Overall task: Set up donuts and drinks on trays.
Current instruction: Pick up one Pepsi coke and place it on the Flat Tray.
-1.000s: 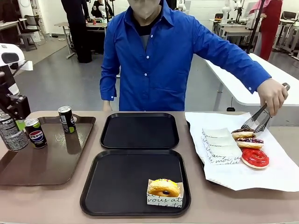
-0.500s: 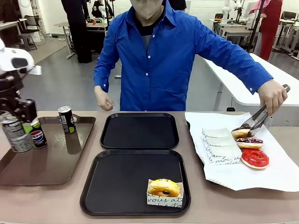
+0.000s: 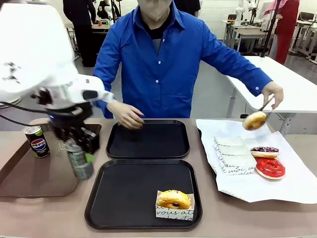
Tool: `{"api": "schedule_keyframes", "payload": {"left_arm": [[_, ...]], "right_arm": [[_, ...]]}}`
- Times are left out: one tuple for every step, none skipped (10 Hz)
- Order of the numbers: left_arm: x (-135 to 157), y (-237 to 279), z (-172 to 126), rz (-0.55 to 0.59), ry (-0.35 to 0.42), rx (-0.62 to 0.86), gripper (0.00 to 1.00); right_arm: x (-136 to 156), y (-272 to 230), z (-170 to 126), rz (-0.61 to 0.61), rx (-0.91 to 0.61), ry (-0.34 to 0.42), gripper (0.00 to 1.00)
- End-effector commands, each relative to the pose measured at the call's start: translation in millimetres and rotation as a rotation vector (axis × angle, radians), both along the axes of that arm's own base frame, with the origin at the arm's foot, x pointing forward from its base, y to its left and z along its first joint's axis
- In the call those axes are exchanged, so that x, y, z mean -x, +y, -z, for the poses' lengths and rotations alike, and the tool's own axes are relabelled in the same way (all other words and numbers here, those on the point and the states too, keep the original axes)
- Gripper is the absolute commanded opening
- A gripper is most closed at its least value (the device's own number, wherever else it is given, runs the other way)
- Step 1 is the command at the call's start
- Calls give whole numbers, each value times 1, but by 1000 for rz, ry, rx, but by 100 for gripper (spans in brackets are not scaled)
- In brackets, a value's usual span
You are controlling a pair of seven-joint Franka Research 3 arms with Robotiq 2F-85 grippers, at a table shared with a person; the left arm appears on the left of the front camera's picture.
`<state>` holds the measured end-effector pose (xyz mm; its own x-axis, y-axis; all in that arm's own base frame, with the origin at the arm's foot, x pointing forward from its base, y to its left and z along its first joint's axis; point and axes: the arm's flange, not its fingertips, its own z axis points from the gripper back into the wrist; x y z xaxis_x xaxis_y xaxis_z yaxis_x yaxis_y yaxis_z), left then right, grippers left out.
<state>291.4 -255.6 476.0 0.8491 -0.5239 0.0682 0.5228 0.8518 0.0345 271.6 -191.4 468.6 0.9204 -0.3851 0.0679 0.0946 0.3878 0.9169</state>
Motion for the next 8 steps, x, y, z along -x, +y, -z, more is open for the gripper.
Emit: {"api": "schedule_keyframes", "payload": {"left_arm": [[-26, -40, 27, 137, 30, 1, 58], [-31, -55, 44, 183, 54, 9, 58], [-36, -55, 53, 207, 83, 14, 58], [-45, -45, 61, 199, 139, 76, 58], [-48, -40, 74, 190, 140, 78, 58], [-44, -40, 76, 212, 130, 65, 58], [-43, -51, 78, 192, 125, 35, 58], [-43, -51, 78, 192, 125, 35, 58]], "right_arm": [[0, 0, -1, 5, -12, -9, 100], [0, 0, -1, 5, -12, -9, 100], [0, 0, -1, 5, -12, -9, 100], [0, 0, -1, 5, -12, -9, 100], [0, 0, -1, 5, -12, -9, 100], [0, 0, -1, 5, -12, -9, 100], [0, 0, -1, 5, -12, -9, 100], [0, 0, -1, 5, -12, -9, 100]]}}
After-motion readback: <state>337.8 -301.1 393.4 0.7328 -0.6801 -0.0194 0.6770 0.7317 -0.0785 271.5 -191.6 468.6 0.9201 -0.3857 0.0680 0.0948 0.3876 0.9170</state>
